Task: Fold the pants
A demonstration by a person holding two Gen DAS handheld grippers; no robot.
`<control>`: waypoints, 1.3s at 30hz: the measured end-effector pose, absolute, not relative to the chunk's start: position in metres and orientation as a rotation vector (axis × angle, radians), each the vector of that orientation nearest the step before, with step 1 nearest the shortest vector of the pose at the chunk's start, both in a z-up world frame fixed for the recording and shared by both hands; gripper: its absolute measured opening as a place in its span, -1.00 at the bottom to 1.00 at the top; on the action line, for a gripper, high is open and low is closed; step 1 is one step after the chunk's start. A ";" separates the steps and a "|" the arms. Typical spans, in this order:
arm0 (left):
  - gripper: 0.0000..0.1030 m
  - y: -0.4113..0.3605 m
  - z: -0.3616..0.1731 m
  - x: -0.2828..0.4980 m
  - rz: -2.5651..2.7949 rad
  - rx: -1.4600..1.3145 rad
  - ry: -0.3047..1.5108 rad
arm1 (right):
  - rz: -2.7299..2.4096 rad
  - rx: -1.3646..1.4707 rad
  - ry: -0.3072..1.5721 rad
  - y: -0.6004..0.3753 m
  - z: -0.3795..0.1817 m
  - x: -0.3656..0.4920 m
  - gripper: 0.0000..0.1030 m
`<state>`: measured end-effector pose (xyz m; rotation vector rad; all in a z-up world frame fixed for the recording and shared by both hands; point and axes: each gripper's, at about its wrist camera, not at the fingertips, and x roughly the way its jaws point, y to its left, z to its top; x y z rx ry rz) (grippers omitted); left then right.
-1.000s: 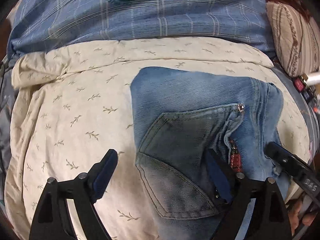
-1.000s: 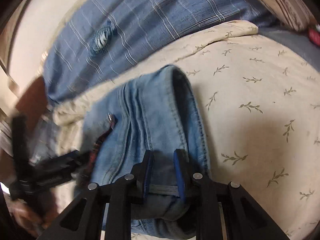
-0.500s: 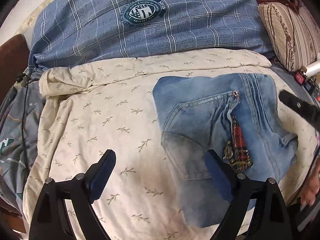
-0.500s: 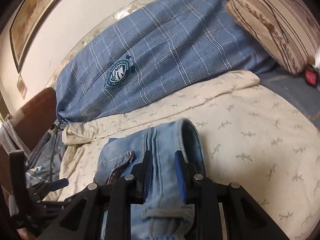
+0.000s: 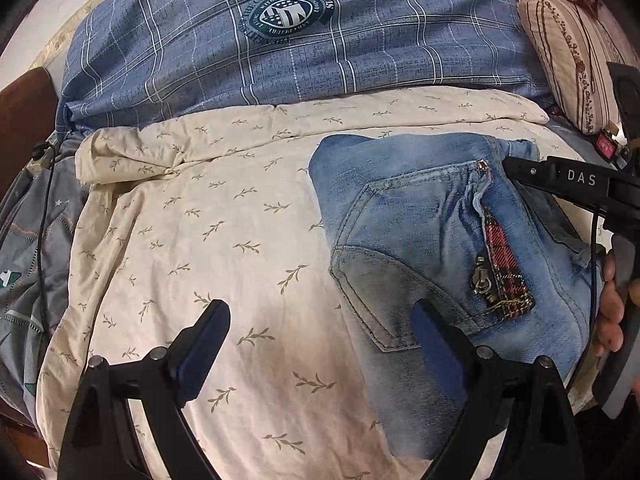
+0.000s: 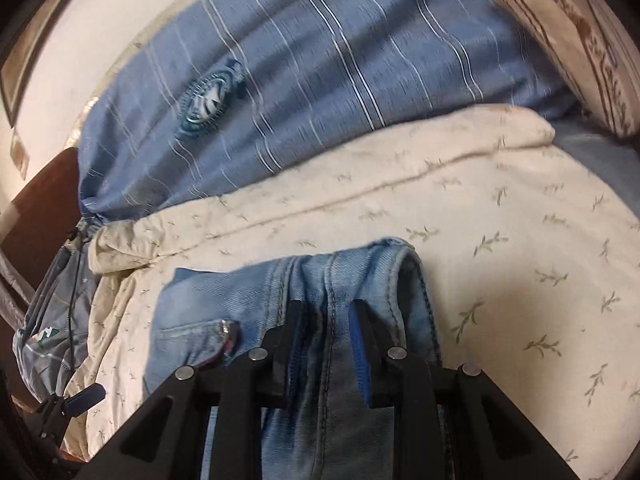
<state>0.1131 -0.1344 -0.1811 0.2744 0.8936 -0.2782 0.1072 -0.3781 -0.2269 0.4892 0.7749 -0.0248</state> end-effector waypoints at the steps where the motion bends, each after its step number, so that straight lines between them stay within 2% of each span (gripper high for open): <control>1: 0.84 -0.136 -0.183 0.113 -0.272 0.284 0.889 | -0.022 0.503 0.778 -0.380 -0.228 0.107 -0.49; 13: 0.85 -0.134 -0.186 0.104 -0.234 0.294 0.906 | 0.014 0.498 0.738 -0.378 -0.209 0.068 -0.49; 22: 0.85 -0.127 -0.191 0.085 -0.247 0.275 0.920 | 0.029 0.431 0.796 -0.371 -0.217 0.022 -0.49; 23: 0.85 -0.126 -0.195 0.085 -0.248 0.271 0.928 | 0.018 0.427 0.814 -0.372 -0.222 0.019 -0.46; 25: 0.85 -0.127 -0.204 0.086 -0.245 0.271 0.948 | -0.004 0.438 0.837 -0.376 -0.229 0.017 -0.21; 28: 0.85 -0.130 -0.211 0.082 -0.244 0.290 0.915 | 0.002 0.511 0.840 -0.382 -0.240 0.010 -0.20; 32: 0.85 -0.130 -0.212 0.084 -0.245 0.294 0.929 | -0.038 0.385 0.832 -0.365 -0.239 0.008 -0.20; 36: 0.85 -0.122 -0.199 0.081 -0.251 0.258 0.947 | -0.067 0.411 0.819 -0.368 -0.231 0.003 -0.20; 38: 0.85 -0.116 -0.184 0.070 -0.258 0.249 0.900 | -0.078 0.410 0.772 -0.368 -0.219 -0.005 -0.14; 39: 0.85 -0.113 -0.177 0.067 -0.257 0.244 0.883 | -0.081 0.393 0.733 -0.365 -0.211 -0.013 -0.02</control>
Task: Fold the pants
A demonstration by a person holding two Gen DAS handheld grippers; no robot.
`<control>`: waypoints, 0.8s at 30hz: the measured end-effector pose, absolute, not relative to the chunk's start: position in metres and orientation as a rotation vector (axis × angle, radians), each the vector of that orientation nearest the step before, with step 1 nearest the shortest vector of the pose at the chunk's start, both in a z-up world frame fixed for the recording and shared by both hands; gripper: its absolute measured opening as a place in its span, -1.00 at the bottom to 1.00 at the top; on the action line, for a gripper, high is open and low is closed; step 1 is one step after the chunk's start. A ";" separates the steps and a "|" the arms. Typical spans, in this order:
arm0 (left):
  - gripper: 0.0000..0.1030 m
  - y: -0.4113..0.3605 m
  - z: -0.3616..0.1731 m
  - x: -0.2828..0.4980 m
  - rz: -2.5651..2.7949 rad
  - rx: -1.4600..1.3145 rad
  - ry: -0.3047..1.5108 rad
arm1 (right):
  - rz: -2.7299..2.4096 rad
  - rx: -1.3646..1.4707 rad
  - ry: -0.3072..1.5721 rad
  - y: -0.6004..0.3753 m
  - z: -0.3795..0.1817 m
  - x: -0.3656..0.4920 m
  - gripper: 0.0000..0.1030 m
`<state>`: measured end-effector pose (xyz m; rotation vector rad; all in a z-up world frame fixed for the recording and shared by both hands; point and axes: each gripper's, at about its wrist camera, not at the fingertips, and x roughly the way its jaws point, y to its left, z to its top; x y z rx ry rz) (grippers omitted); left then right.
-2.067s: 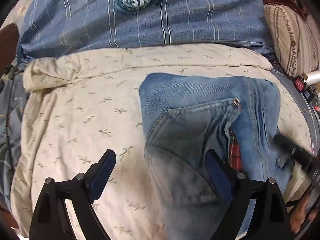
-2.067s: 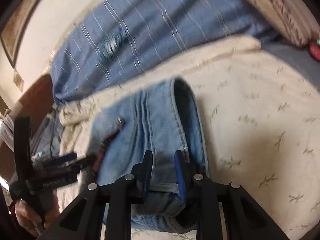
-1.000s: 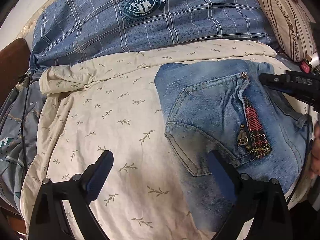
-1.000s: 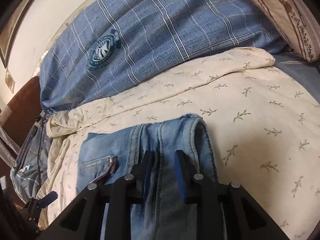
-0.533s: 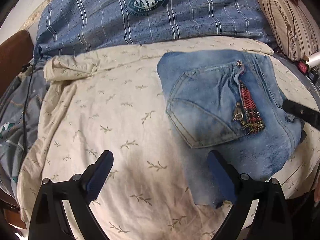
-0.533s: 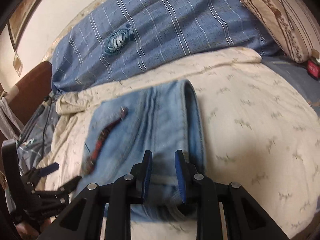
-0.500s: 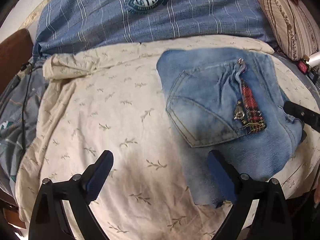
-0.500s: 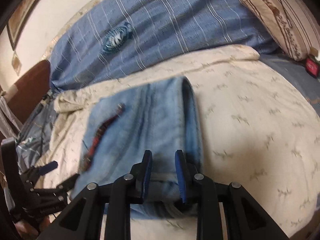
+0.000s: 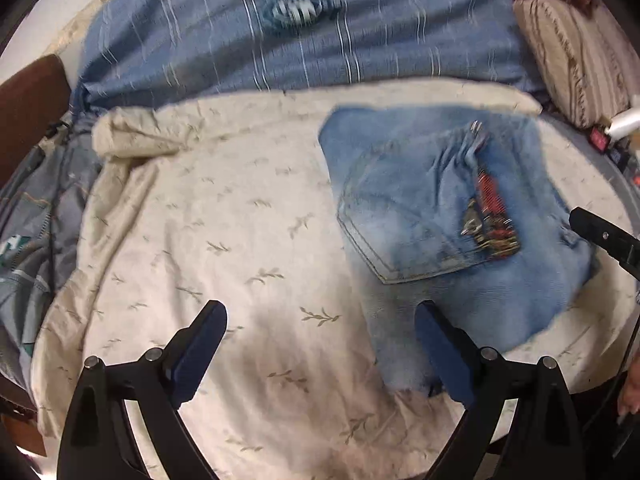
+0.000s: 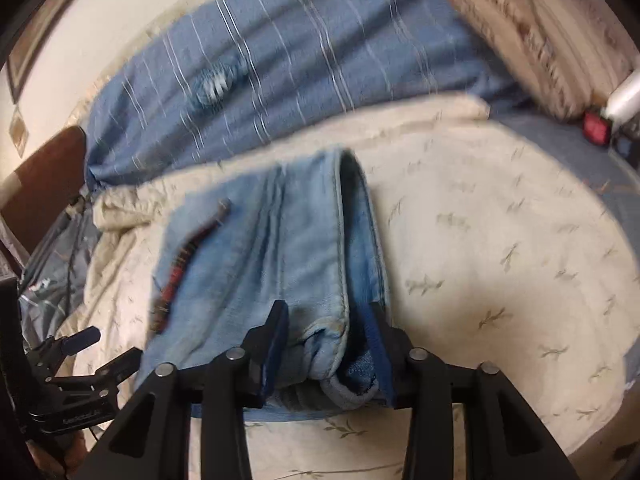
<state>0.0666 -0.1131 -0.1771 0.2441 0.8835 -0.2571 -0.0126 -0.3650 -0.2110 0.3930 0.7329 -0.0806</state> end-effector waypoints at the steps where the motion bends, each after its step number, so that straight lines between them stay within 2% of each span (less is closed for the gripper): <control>1: 0.85 -0.110 -0.168 0.061 -0.252 0.238 0.859 | -0.079 0.378 0.704 -0.360 -0.205 -0.019 0.03; 7: 0.85 -0.089 -0.113 0.033 -0.214 0.189 0.703 | -0.011 0.272 0.546 -0.320 -0.167 -0.065 0.13; 10: 0.94 -0.080 -0.089 0.019 -0.212 0.150 0.634 | 0.013 0.245 0.512 -0.304 -0.151 -0.082 0.14; 24: 1.00 -0.040 -0.024 -0.042 -0.211 0.091 0.489 | 0.028 0.224 0.352 -0.273 -0.073 -0.150 0.45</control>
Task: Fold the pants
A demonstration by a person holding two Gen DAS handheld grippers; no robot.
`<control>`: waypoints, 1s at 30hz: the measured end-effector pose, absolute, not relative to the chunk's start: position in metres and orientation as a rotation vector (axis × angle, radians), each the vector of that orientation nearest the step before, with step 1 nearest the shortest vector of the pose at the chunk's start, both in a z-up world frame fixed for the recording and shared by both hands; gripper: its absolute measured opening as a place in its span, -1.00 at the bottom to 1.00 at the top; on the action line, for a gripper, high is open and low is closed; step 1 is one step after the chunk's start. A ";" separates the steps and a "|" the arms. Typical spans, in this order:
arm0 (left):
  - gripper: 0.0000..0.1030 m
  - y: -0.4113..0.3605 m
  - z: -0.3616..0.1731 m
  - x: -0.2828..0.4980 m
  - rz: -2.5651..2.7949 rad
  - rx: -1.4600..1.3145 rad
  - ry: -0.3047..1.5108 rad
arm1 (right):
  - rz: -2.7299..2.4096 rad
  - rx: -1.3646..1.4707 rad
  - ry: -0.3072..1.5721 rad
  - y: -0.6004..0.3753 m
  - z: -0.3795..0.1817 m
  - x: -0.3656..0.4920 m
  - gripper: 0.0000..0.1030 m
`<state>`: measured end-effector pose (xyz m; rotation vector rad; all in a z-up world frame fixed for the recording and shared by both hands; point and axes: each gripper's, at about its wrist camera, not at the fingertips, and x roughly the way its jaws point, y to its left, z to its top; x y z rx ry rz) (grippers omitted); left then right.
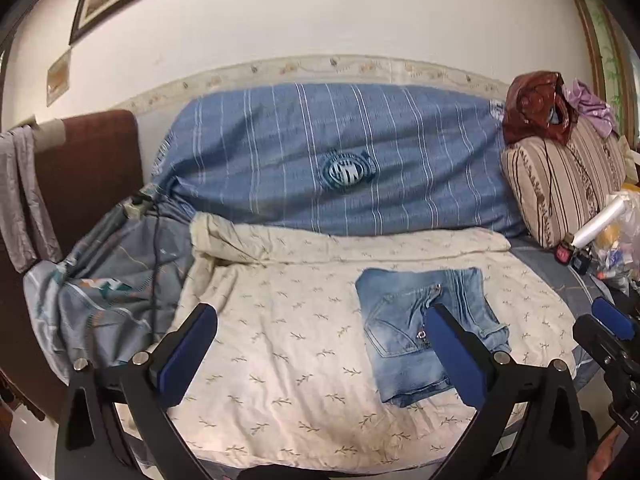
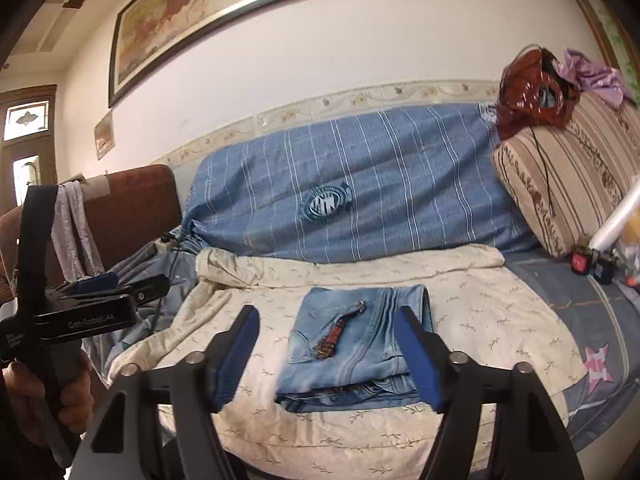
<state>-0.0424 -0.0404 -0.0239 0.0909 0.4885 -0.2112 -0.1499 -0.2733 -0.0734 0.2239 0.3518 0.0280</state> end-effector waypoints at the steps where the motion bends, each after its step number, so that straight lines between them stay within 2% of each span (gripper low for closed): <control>1: 1.00 -0.038 -0.019 -0.047 -0.212 0.093 0.477 | 0.028 0.220 0.342 -0.270 -0.069 -0.154 0.46; 12: 1.00 -0.030 0.005 -0.062 -0.192 0.081 0.443 | 0.026 0.206 0.324 -0.255 -0.052 -0.165 0.46; 30: 1.00 -0.030 -0.002 -0.045 -0.124 0.094 0.488 | 0.018 0.260 0.382 -0.260 -0.060 -0.147 0.46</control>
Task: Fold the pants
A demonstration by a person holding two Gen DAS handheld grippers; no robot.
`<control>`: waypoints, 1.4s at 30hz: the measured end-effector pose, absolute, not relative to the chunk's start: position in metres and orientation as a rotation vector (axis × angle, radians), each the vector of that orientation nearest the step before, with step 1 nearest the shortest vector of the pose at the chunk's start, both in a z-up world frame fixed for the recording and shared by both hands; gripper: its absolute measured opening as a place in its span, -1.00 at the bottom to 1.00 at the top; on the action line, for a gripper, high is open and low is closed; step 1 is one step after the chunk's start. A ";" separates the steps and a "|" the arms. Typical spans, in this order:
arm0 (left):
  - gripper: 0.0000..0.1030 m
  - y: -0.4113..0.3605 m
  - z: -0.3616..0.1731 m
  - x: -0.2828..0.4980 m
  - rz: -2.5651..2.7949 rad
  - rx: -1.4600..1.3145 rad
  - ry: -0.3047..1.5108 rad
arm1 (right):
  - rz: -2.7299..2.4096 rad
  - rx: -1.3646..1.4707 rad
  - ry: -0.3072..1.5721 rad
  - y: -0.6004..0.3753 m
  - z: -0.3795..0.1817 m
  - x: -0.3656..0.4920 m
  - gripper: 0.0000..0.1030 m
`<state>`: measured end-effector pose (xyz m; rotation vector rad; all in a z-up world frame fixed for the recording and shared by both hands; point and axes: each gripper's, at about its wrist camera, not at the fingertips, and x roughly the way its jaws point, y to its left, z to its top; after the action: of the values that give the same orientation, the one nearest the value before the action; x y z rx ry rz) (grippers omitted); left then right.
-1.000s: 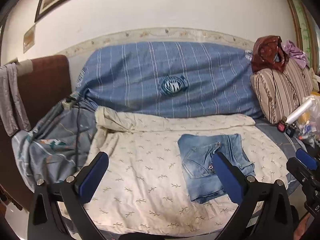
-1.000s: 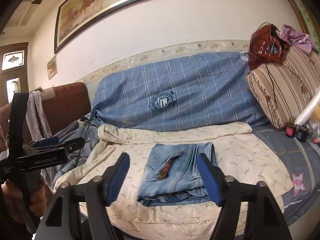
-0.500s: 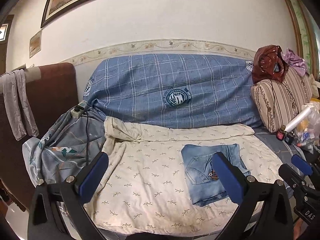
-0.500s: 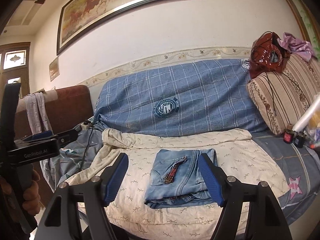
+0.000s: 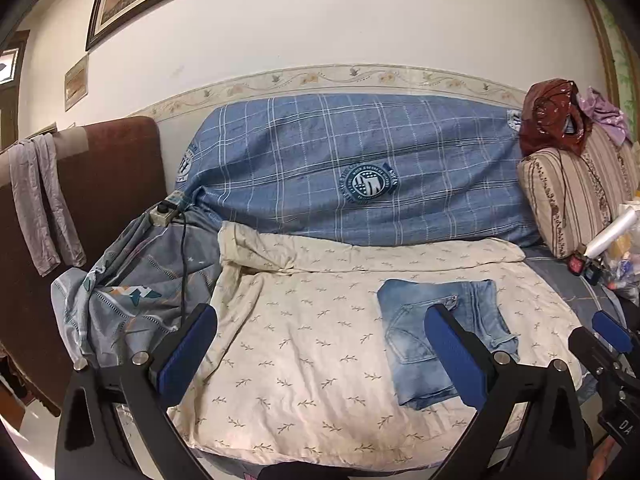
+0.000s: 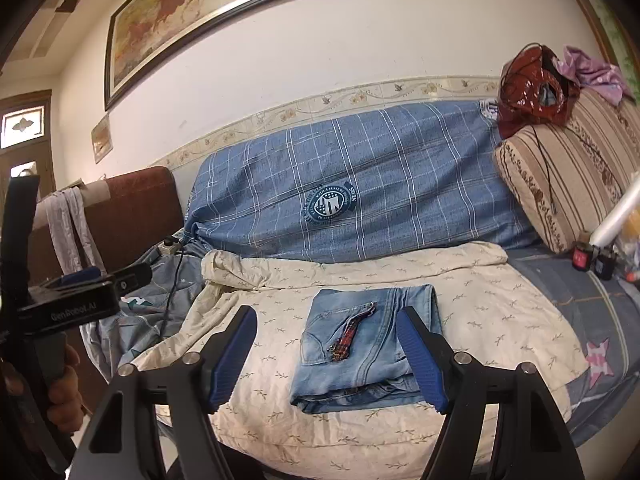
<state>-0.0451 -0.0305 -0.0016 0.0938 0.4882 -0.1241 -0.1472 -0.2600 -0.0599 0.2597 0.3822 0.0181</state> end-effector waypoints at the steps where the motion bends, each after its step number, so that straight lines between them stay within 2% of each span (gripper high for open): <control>1: 1.00 -0.029 -0.002 -0.045 -0.124 0.094 0.491 | 0.017 0.261 0.383 -0.260 -0.060 -0.147 0.46; 25: 1.00 -0.041 -0.008 -0.039 -0.143 0.161 0.505 | -0.003 0.255 0.385 -0.263 -0.064 -0.137 0.46; 30: 1.00 -0.049 -0.029 -0.024 -0.161 0.194 0.562 | -0.027 0.252 0.419 -0.274 -0.077 -0.129 0.47; 37: 1.00 -0.046 -0.096 0.019 -0.157 0.166 0.803 | -0.089 0.336 0.547 -0.310 -0.119 -0.106 0.46; 42: 1.00 -0.045 -0.103 0.029 -0.112 0.167 0.789 | -0.109 0.356 0.560 -0.326 -0.131 -0.100 0.46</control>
<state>0.0289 -0.0447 -0.1031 0.1673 0.7891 -0.1124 -0.0998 -0.3262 -0.1312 0.3563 0.5597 -0.1088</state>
